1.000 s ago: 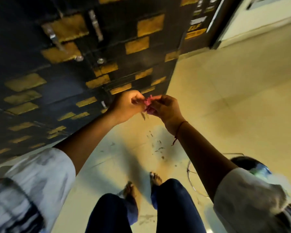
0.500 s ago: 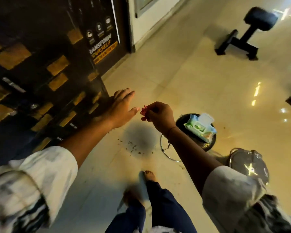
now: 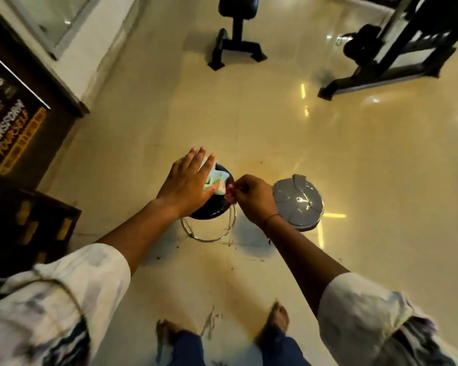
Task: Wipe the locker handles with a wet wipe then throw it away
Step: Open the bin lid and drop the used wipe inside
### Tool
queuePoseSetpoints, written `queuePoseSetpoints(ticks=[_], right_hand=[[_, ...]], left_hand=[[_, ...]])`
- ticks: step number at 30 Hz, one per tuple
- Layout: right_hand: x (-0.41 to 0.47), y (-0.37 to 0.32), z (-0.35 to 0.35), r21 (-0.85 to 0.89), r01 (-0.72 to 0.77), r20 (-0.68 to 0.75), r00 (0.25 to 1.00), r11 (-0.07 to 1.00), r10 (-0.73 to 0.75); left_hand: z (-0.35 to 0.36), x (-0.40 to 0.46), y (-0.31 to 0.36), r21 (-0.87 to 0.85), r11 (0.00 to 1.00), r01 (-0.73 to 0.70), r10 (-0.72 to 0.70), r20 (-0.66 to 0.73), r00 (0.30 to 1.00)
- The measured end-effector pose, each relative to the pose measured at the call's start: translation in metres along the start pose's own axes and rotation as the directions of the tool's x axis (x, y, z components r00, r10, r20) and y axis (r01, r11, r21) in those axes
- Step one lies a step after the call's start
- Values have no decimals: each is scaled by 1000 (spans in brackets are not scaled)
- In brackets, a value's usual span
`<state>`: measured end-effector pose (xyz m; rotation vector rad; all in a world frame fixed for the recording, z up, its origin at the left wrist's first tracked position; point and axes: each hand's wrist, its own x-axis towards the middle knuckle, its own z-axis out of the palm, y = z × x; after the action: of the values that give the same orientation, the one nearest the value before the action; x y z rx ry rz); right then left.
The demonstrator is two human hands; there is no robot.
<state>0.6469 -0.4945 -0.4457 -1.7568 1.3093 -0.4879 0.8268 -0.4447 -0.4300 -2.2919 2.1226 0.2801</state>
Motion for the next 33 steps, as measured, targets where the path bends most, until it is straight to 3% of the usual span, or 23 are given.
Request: queuePoseSetpoints(ticks=[6,11,22,33], right_hand=[[8,105,-101,38,-116,-26,993,992,117],[37,167,-148,-27,-201,-46,979,979,200],[134,299,-148,-40,-345,-59,938,938,343],[167,381,-110,-63,-451,32,891,890,453]], left_hand=[[48,75,132,38,996,-80,75,103,992],[80,132,187,-16,996,-92,93,178,980],[192,265,215,-42,987,-154,160,299,941],[282,308,210,-36,983,-178,178,396,901]])
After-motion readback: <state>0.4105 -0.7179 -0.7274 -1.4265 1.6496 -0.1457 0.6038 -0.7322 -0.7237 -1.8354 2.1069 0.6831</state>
